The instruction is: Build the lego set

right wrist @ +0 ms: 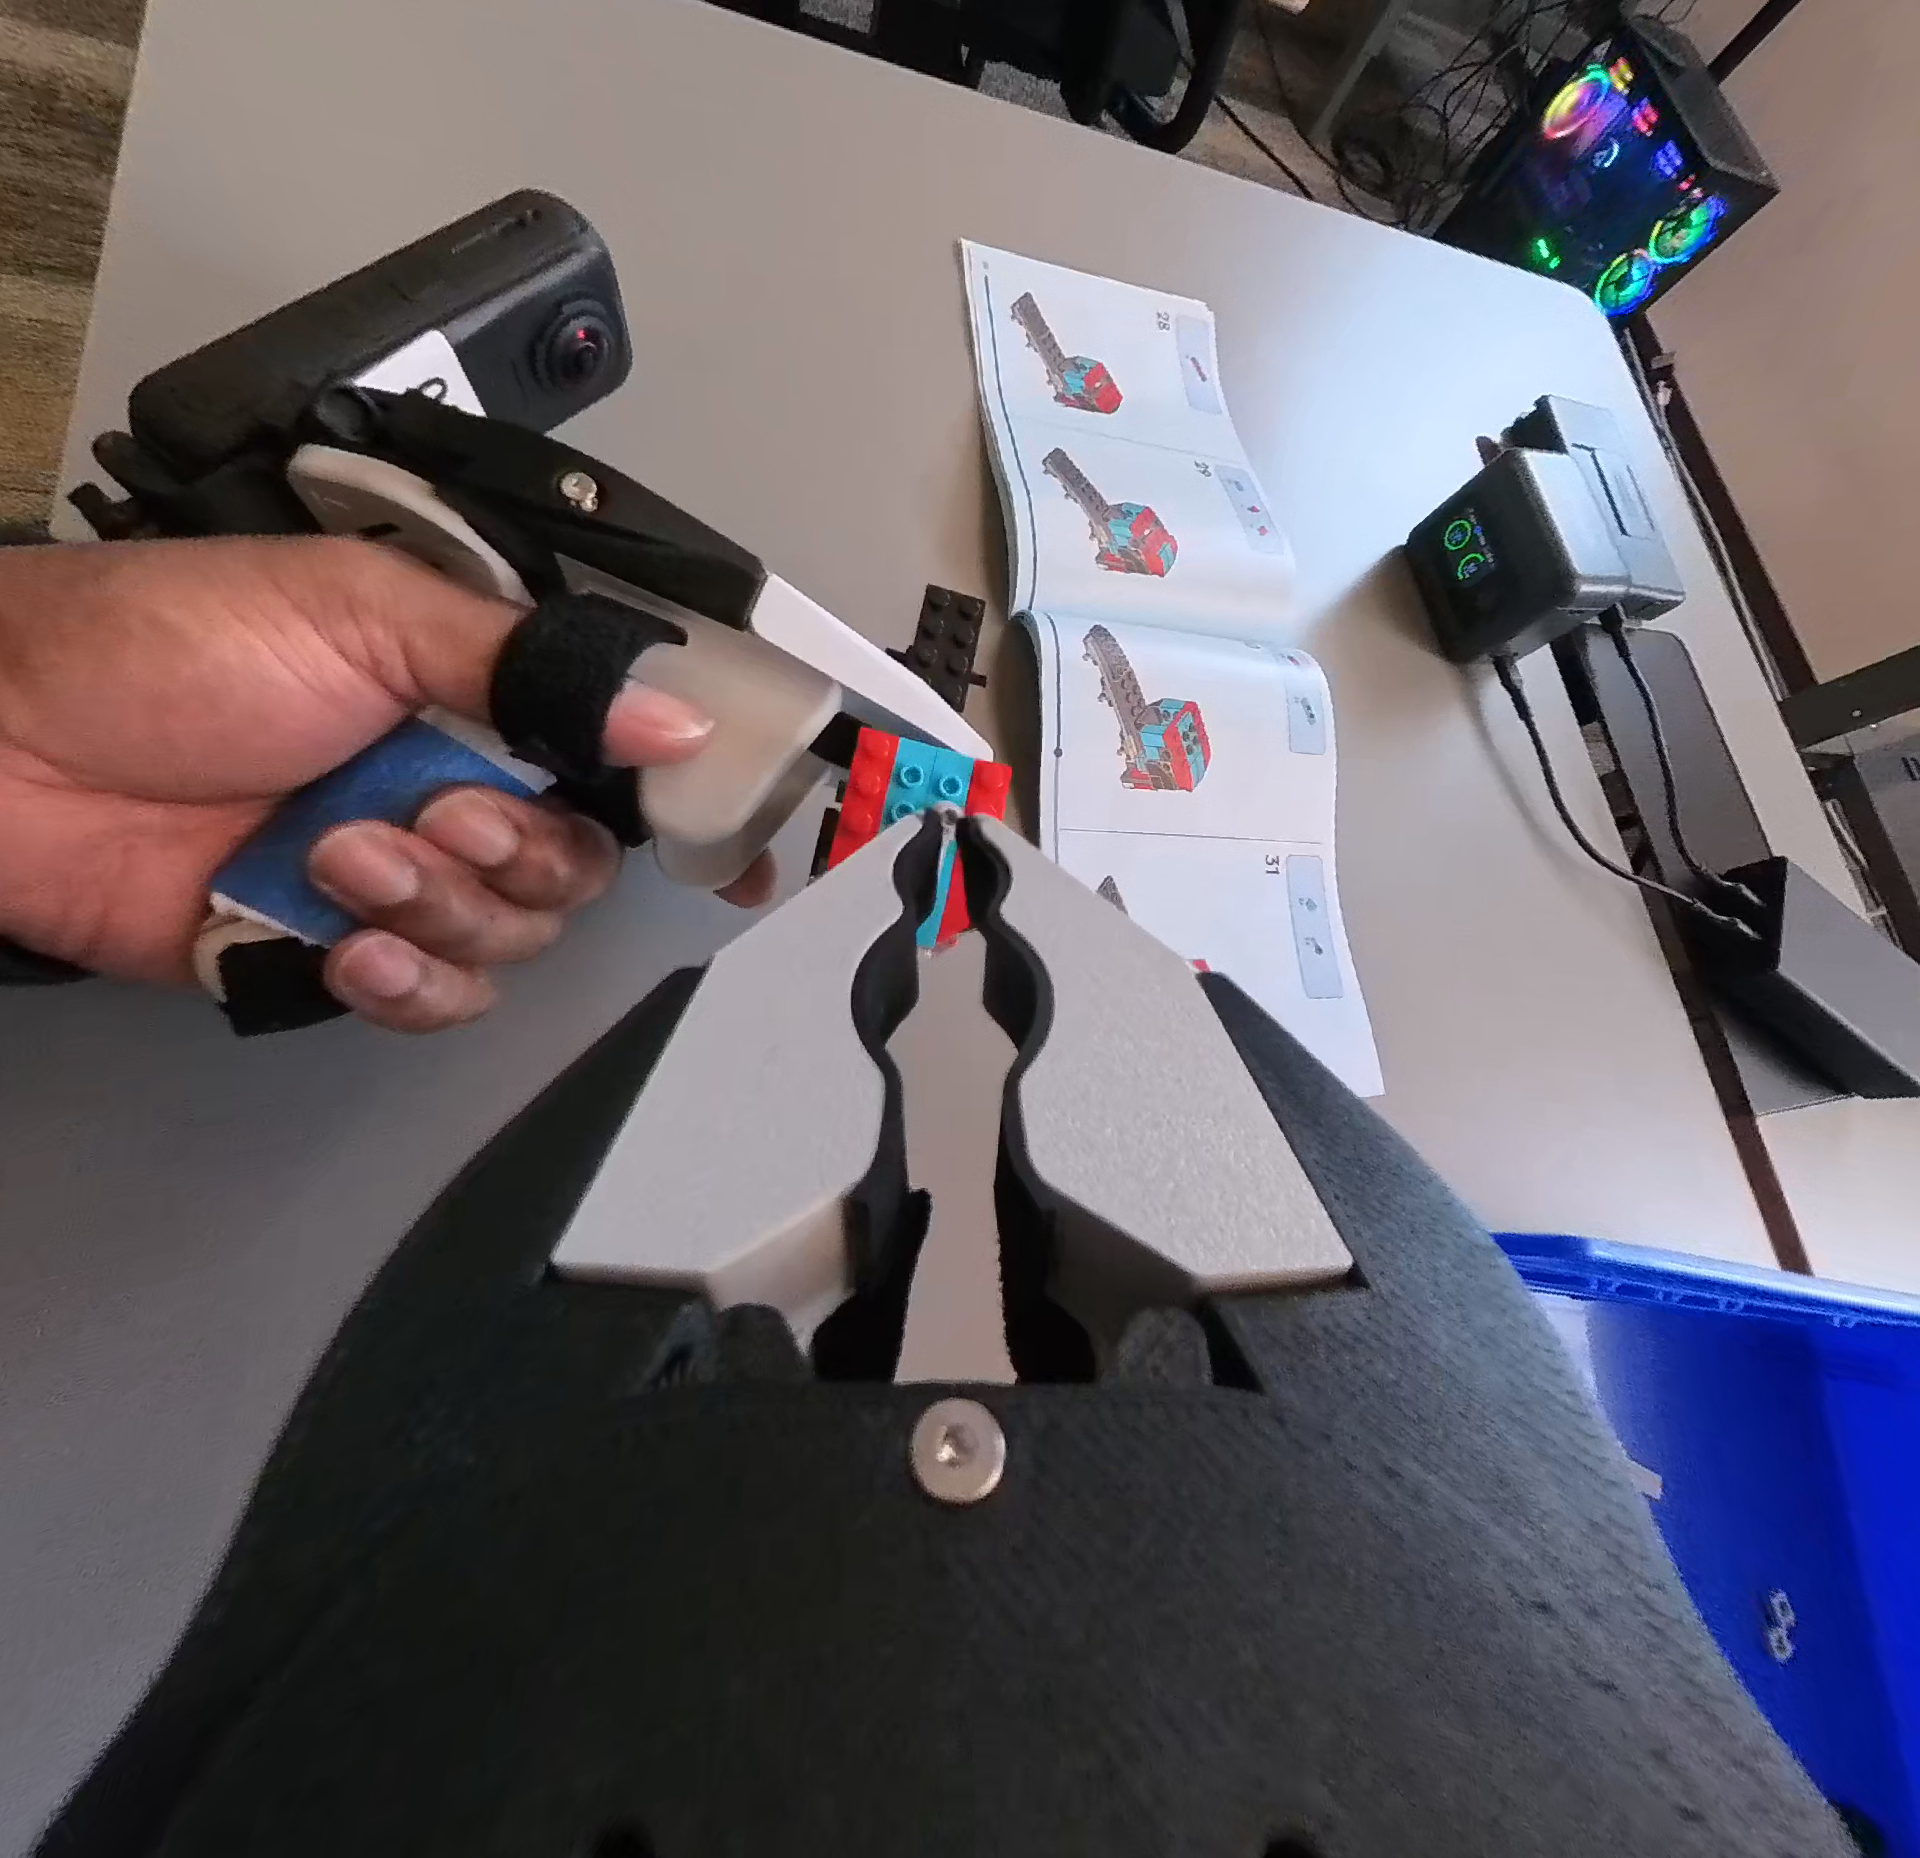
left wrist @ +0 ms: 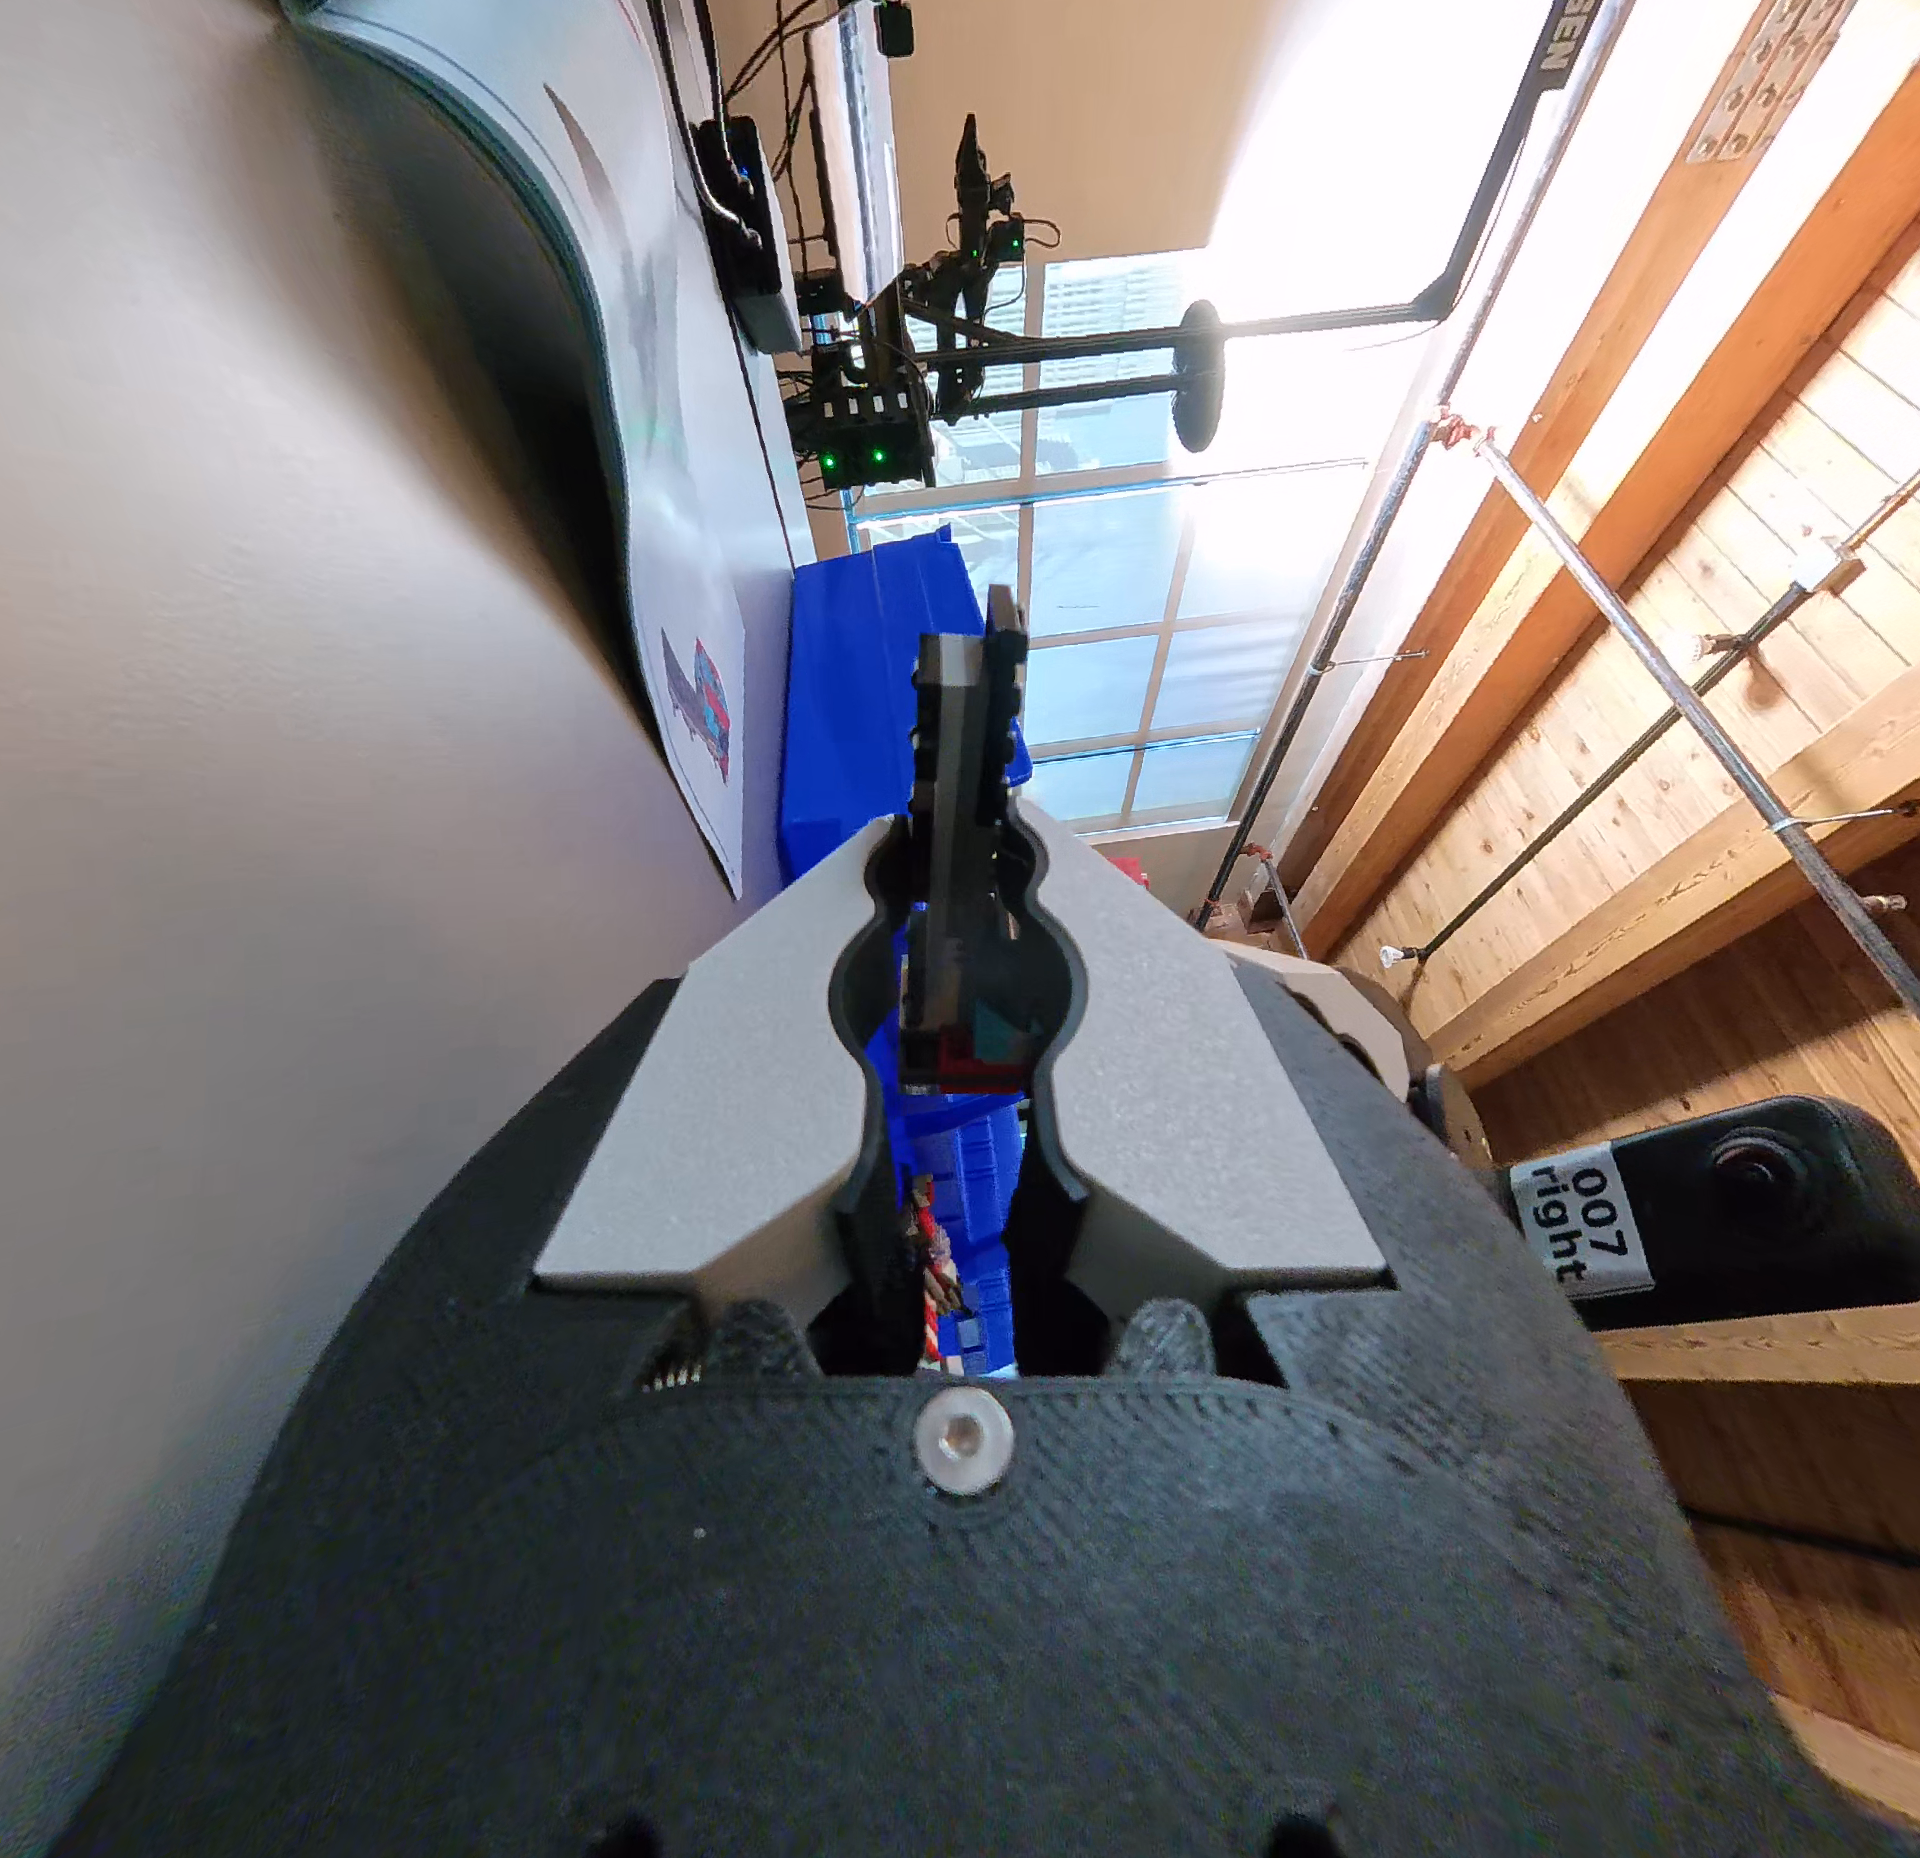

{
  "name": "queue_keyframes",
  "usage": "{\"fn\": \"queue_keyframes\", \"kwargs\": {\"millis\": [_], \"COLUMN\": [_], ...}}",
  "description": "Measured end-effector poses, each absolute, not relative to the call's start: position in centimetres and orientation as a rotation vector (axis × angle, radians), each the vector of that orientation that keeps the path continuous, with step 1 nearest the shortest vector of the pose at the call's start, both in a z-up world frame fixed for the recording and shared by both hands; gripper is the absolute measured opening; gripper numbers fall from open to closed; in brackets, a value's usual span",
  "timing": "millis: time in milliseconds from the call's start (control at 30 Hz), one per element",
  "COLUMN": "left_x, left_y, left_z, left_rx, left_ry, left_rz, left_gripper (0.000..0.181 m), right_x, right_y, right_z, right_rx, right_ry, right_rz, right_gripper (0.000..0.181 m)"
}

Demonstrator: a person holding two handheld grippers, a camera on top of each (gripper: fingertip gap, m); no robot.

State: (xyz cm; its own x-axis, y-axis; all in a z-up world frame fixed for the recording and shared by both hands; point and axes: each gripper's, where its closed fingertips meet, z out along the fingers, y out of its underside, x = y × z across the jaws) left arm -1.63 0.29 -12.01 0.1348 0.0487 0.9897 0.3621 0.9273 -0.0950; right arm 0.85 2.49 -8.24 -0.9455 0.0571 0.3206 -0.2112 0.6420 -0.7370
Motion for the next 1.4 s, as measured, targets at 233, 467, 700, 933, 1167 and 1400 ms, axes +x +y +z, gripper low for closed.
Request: {"fn": "queue_keyframes", "kwargs": {"millis": [233,467,700,933,1167,1400], "left_x": [-1.62,-1.59,-1.57,-1.55,-1.54,-1.56], "left_y": [0.45,0.56,0.60,0.73,0.76,0.86], "left_z": [-11.96,-11.94,-11.90,-11.91,-11.91,-11.90], "left_rx": [-0.362,-0.369,-0.370,-0.377,-0.379,-0.383], "left_ry": [-1.423,-1.420,-1.416,-1.415,-1.416,-1.415], "left_rz": [-0.231,-0.234,-0.239,-0.246,-0.247,-0.246], "left_gripper": [0.015,0.015,0.015,0.015,0.015,0.016], "right_x": [0.98,0.89,1.01,1.10,1.19,1.30], "right_y": [2.54,2.62,2.65,2.79,2.81,2.95], "right_z": [-8.55,-8.50,-8.56,-8.62,-8.65,-8.64], "right_rx": [0.133,0.146,0.164,0.187,0.220,0.257], "right_ry": [-2.571,-2.581,-2.581,-2.598,-2.602,-2.603], "right_rz": [1.214,1.217,1.221,1.217,1.200,1.184], "right_gripper": [0.006,0.006,0.007,0.005,0.005,0.005]}}
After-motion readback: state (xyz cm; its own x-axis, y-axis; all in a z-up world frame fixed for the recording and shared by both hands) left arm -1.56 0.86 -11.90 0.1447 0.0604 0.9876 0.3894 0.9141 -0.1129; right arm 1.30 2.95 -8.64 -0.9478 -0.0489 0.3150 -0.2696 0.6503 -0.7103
